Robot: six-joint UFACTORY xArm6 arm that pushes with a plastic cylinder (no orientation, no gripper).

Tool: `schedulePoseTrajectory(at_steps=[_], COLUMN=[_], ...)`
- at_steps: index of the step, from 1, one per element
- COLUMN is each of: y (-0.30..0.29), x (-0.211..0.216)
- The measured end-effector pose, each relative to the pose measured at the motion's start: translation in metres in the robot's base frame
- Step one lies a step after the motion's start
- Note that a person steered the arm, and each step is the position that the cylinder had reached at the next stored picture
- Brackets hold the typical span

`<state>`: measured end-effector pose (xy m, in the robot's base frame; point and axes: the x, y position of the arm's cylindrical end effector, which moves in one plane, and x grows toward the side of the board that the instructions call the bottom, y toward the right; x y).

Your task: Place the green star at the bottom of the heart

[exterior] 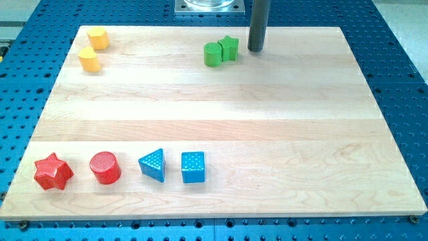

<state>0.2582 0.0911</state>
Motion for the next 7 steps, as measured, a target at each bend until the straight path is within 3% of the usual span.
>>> schedulePoseTrajectory(at_steps=[2, 3, 4, 5, 7], y=[-0.187, -0.157, -0.169, -0.241, -0.231], x=[0.032, 0.057, 0.073, 0.073, 0.036])
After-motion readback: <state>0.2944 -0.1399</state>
